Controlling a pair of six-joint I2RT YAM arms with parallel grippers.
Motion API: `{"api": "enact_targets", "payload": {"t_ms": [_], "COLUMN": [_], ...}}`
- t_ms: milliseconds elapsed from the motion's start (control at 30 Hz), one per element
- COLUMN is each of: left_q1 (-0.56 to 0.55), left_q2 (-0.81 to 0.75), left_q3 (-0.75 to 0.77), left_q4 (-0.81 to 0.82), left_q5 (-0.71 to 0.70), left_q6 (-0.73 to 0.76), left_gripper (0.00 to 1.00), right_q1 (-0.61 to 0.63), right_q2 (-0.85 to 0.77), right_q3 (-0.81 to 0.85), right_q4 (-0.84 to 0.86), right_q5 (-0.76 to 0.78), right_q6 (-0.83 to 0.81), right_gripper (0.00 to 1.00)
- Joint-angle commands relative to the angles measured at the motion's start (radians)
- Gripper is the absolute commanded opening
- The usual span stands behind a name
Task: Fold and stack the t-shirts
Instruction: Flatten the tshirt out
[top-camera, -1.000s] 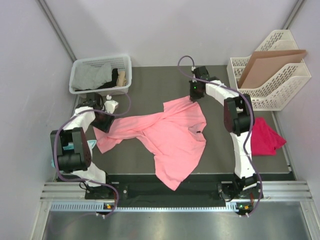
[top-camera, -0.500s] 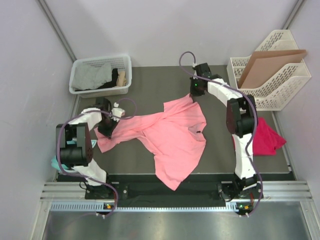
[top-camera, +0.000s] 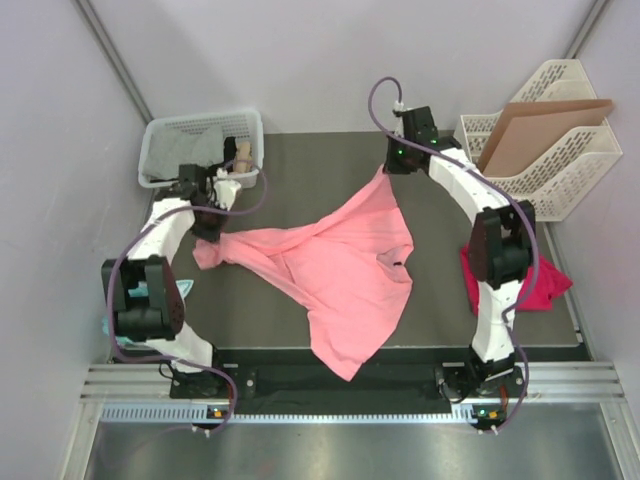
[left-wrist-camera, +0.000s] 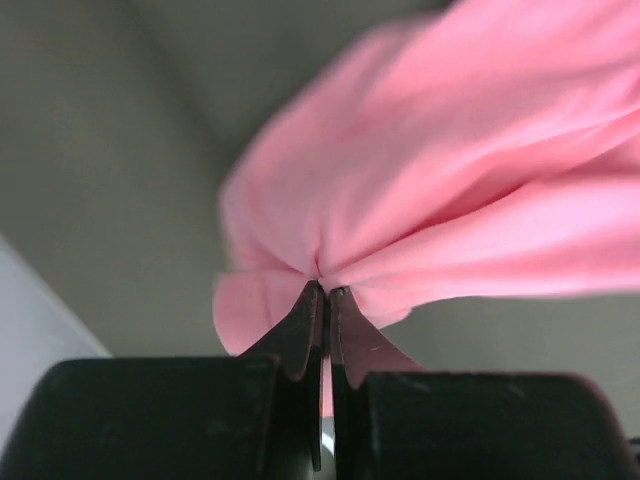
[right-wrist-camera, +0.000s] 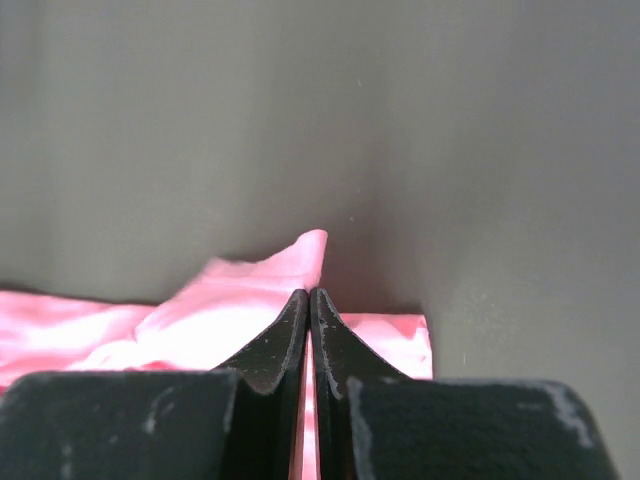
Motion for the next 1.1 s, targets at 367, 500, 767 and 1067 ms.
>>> {"api": "enact_targets", "payload": {"t_ms": [367,500,767,1067], "left_q1": [-0.028,-0.041,-0.043,-0.126], "left_q2": [-0.417,-0.392,-0.31,-0.191], "left_q3": [-0.116,-0.256,-0.234,-0.24], "left_q4": [-0.173,-0.156,-0.067,0.057], "left_q5": [0.258,0.226,0.202,0.143], "left_q6": [0.044,0.092,0.039,-0.054], "left_gripper": [0.05,0.61,0.63,0.55], "right_q1": [0.001,-0.002,-0.001,-0.001], "right_q2": [-0.552,-0.549,-0.509,-0.499], "right_q3": [-0.188,-0.216,-0.197,-0.205], "right_q4": [0.002,-0.018,-0.02,-0.017], "right_q5": [0.082,0.096,0.095,0.092], "right_q6": [-0.023,-0.029,-0.027,-0.03], "right_gripper": [0.0,0.0,0.0,0.0]}}
